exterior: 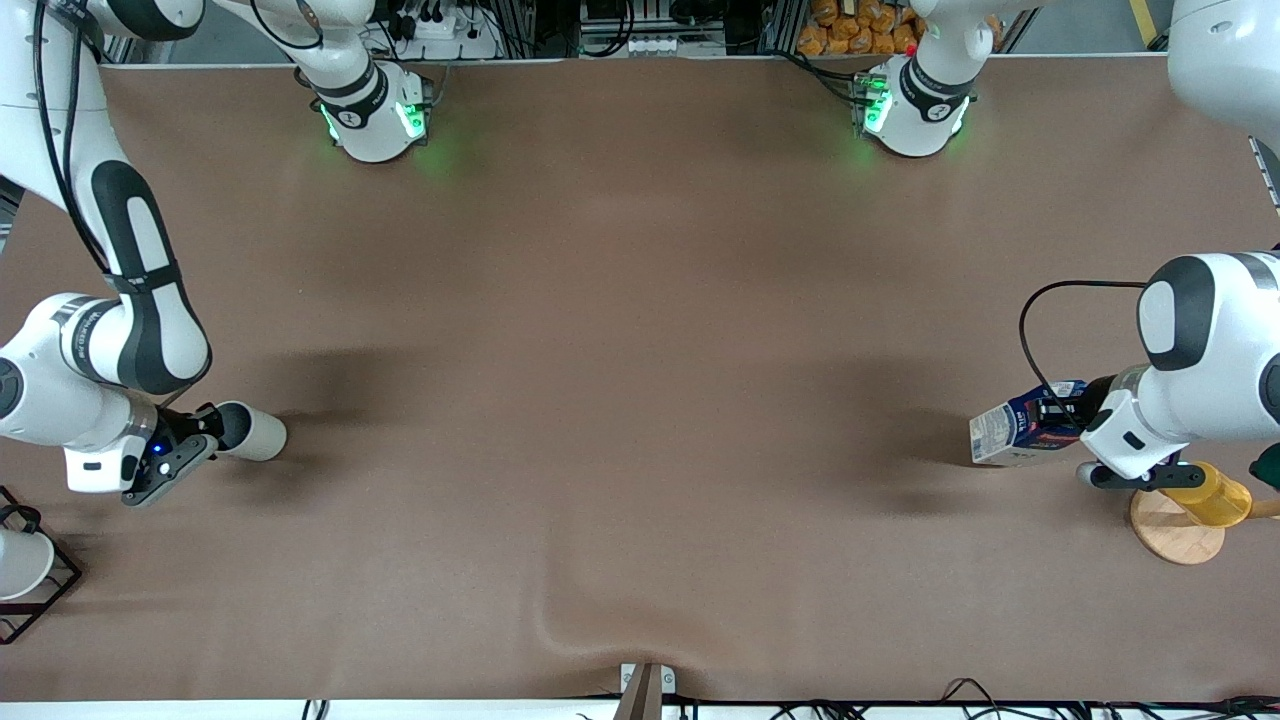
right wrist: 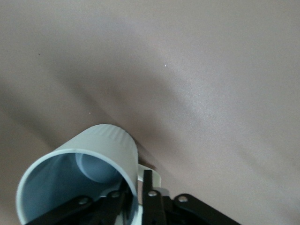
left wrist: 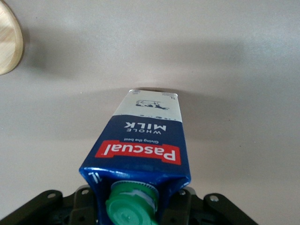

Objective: Place milk next to cup
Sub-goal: 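Lift the carton with the left gripper while the right gripper grasps the mug, then carry the mug toward the table middle with the right gripper, then release the mug with the right gripper while the left gripper carries the carton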

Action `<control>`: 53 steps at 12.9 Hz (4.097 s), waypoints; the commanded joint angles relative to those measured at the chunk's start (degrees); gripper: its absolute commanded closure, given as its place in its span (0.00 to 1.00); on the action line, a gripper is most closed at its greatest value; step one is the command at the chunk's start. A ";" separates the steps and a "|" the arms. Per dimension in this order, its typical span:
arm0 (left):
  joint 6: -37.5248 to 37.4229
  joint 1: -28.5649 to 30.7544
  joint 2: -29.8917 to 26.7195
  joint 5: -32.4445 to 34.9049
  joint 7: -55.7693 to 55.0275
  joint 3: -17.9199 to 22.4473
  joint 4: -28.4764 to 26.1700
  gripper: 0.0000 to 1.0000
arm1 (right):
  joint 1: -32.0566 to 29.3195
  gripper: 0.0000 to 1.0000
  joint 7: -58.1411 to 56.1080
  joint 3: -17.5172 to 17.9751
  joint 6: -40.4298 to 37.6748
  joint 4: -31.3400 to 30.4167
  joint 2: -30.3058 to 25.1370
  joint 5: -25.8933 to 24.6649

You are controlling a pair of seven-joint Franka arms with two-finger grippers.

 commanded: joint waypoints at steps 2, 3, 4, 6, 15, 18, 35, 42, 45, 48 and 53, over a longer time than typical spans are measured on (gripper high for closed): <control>-0.67 -0.27 -0.61 1.92 -1.62 -0.01 -0.18 0.55 | -0.28 1.00 -1.20 3.05 -0.40 -0.73 -2.00 1.36; -0.75 -0.27 -0.78 1.92 -1.62 -0.01 -0.09 0.55 | -0.19 1.00 -0.86 4.11 -1.01 -0.56 -2.61 1.71; -1.71 -0.27 -1.39 1.92 -1.62 -0.19 0.00 0.55 | -0.02 1.00 -0.51 5.95 -1.97 0.14 -3.05 1.89; -5.74 -1.14 -2.62 1.92 -1.62 -0.37 1.66 0.55 | 0.33 1.00 2.99 9.73 -4.69 2.68 -3.23 3.46; -13.50 -5.63 -7.46 1.49 -12.26 -5.37 3.87 0.56 | 23.07 1.00 51.05 14.59 -4.09 10.94 0.62 3.04; -13.24 -5.80 -6.93 0.87 -12.26 -5.46 3.95 0.56 | 32.04 1.00 62.38 12.66 -1.55 15.25 5.01 2.42; -12.71 -6.33 -6.41 -1.33 -13.40 -5.46 4.22 0.61 | 45.07 0.14 86.60 9.05 -1.19 19.04 10.57 -5.13; -14.20 -13.78 -6.58 -2.91 -25.59 -5.55 5.96 0.61 | 35.00 0.00 85.90 9.49 -15.57 19.75 -2.77 -1.98; -16.49 -18.88 -6.58 -3.70 -30.52 -5.55 6.94 0.61 | 24.73 0.00 74.00 8.96 -25.85 18.52 -7.00 -2.59; -17.72 -24.68 -6.93 -5.81 -37.55 -5.64 7.03 0.61 | 11.81 0.00 57.29 9.05 -32.99 15.02 -12.70 -2.33; -12.80 -34.79 -4.74 -9.15 -47.31 -6.17 7.03 0.61 | 3.16 0.00 49.94 8.87 -31.61 3.77 -26.23 -1.98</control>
